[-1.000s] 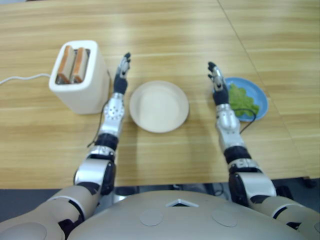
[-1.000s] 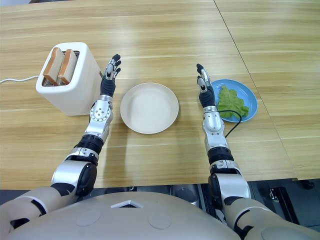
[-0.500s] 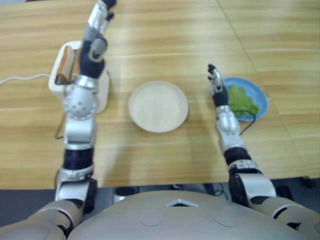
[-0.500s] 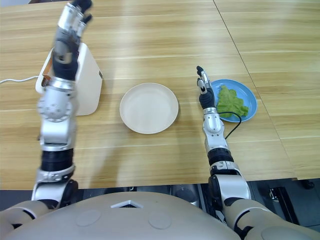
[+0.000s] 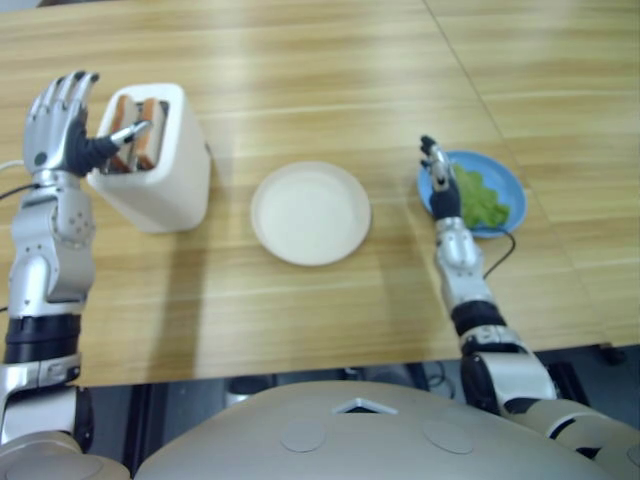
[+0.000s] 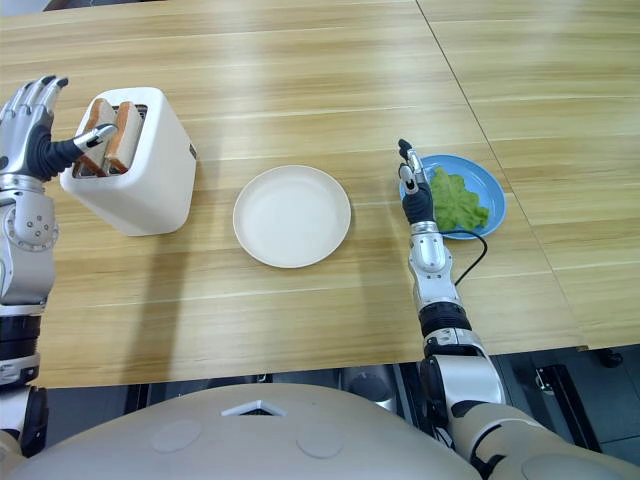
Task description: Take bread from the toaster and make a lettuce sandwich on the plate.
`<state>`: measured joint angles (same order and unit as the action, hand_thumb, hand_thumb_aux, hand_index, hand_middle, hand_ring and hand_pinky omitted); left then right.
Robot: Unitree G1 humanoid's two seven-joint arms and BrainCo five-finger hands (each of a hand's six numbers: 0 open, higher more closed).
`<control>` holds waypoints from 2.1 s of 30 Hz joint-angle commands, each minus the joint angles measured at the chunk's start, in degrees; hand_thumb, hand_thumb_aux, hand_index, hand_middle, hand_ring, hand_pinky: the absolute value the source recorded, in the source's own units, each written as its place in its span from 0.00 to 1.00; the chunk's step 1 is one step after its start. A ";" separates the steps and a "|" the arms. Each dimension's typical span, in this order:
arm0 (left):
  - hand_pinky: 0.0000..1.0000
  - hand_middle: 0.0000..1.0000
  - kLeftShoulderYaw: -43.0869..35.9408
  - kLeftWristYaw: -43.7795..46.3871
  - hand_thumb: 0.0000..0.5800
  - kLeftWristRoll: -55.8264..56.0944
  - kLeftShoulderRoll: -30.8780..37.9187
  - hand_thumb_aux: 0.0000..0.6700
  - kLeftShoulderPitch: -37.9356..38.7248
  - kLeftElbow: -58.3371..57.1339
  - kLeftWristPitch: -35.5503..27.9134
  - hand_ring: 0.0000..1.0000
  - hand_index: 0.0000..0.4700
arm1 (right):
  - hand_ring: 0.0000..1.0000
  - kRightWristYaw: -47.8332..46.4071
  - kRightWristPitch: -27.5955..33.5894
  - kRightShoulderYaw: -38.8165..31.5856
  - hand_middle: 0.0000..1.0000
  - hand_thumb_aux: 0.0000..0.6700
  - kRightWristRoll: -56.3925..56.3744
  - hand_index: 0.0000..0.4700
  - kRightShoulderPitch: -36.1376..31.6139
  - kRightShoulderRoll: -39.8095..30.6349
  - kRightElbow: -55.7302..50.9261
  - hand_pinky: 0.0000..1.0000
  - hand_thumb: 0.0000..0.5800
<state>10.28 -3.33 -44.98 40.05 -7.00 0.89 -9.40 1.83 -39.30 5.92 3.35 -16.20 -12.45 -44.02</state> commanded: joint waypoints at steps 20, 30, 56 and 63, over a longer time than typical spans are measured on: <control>0.00 0.00 -5.28 -1.51 0.00 -0.96 0.98 0.00 -1.32 -7.08 -9.16 0.00 0.00 | 0.00 0.02 1.27 1.97 0.00 0.00 -1.35 0.00 2.04 -1.00 0.03 0.00 0.00; 0.00 0.00 -4.60 -5.00 0.00 -2.03 1.50 0.00 -1.49 -4.76 -10.75 0.00 0.00 | 0.00 0.19 1.61 1.79 0.00 0.00 -1.02 0.00 2.21 -0.98 -0.21 0.00 0.00; 0.00 0.00 -10.05 -3.66 0.81 -1.95 1.28 0.56 -2.79 -11.41 -11.77 0.00 0.55 | 0.00 0.20 2.24 1.74 0.00 0.00 -0.98 0.00 3.36 -1.14 1.29 0.00 0.00; 0.00 0.00 -9.09 -9.82 1.00 -2.12 1.38 1.00 -2.37 -5.68 -8.43 0.00 0.98 | 0.00 0.24 2.31 1.62 0.00 0.00 -0.93 0.00 3.58 -0.94 1.43 0.00 0.00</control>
<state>0.37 -11.63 -46.99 41.63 -9.82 -6.38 -18.73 1.93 -37.84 7.48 2.46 -13.29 -13.50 -43.64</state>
